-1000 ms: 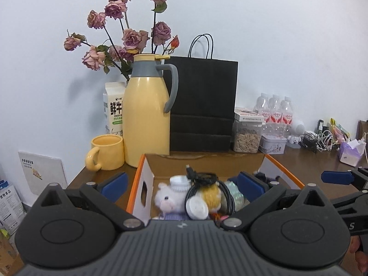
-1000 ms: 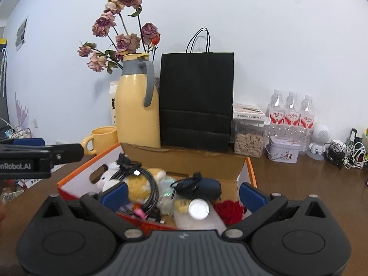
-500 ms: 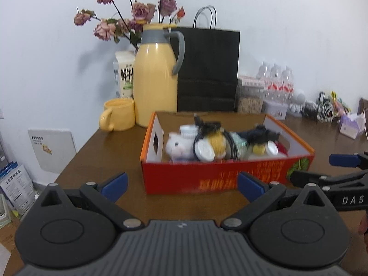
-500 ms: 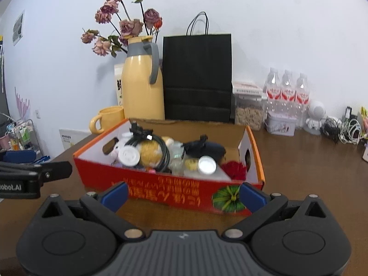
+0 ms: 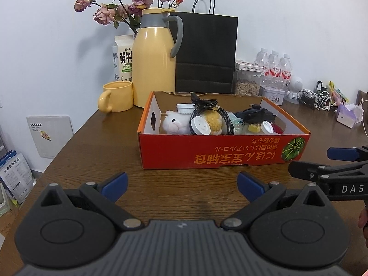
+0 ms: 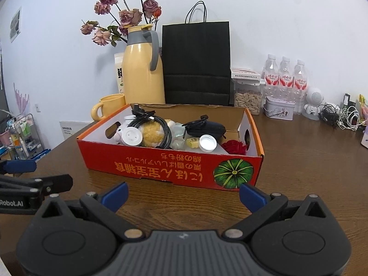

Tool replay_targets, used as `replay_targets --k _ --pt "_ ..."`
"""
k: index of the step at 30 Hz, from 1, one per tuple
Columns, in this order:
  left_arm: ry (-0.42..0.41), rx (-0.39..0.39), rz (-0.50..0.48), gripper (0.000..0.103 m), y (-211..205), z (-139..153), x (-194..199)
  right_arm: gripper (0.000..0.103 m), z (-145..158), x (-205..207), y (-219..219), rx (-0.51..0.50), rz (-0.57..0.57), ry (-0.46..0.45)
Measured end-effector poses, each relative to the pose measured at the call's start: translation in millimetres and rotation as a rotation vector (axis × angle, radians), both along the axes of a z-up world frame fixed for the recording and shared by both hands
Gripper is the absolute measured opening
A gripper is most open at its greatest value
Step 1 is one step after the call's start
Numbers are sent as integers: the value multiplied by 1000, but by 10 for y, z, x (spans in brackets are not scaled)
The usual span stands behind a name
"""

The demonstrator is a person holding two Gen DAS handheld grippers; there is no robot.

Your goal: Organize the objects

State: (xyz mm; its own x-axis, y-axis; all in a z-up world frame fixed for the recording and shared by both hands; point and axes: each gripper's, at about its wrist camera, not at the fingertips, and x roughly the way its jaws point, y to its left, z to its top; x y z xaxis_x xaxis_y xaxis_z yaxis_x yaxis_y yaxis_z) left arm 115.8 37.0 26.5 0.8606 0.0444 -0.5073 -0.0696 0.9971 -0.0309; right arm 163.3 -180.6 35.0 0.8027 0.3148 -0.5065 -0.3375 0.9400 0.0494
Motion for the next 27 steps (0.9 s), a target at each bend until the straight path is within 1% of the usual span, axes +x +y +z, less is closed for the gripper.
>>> replay_targets --k 27 --pt "-13 -5 -9 103 -33 10 -5 103 4 1 2 -1 -1 0"
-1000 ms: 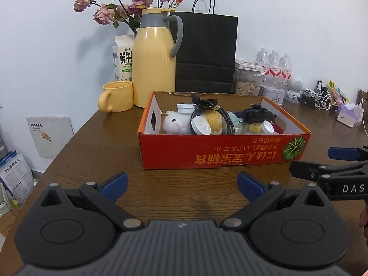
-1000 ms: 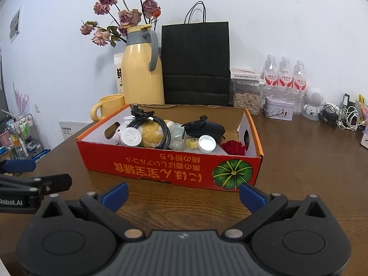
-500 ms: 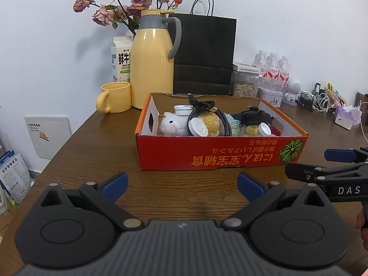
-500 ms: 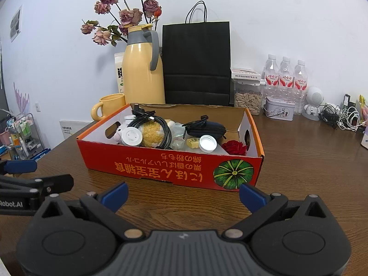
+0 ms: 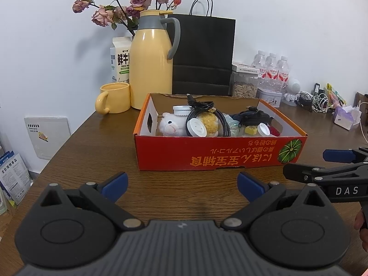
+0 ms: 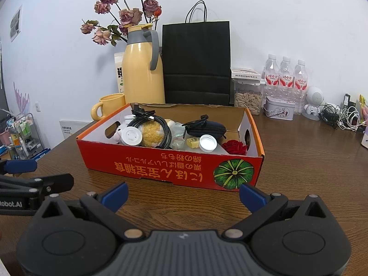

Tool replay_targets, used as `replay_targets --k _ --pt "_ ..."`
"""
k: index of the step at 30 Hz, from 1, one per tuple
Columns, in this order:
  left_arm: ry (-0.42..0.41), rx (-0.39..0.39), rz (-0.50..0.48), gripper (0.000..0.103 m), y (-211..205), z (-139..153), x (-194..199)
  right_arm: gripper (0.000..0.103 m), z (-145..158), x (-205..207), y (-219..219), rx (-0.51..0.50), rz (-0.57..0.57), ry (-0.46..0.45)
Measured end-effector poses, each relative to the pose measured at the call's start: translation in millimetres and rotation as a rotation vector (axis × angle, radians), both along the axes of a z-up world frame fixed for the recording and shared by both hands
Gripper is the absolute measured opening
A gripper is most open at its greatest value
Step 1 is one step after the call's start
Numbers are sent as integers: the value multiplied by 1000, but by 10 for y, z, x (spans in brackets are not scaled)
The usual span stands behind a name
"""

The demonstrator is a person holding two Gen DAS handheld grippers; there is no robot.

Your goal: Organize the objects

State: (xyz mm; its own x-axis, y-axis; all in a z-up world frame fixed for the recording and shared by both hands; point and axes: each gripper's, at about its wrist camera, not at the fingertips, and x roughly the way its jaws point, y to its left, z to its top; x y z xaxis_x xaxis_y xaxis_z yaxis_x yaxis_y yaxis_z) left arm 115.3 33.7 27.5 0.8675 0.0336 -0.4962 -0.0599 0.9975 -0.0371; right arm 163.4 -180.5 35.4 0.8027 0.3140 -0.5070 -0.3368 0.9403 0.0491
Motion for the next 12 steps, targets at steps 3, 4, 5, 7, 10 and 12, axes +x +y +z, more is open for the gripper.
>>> replay_targets --k 3,4,5,7,10,12 --pt "3 -2 2 103 2 -11 15 103 -1 2 1 0 0 0" --pt "5 -4 3 103 7 -14 19 103 -1 0 2 0 0 0" --pt "5 -5 5 103 8 -16 20 103 -2 2 1 0 0 0" --pt "-1 -3 11 103 13 -17 13 103 -3 3 1 0 -1 0" --pt "-6 -4 17 103 17 -12 7 103 -5 6 7 0 0 1" --pt "0 -5 18 103 18 -14 13 103 -5 6 8 0 -1 1"
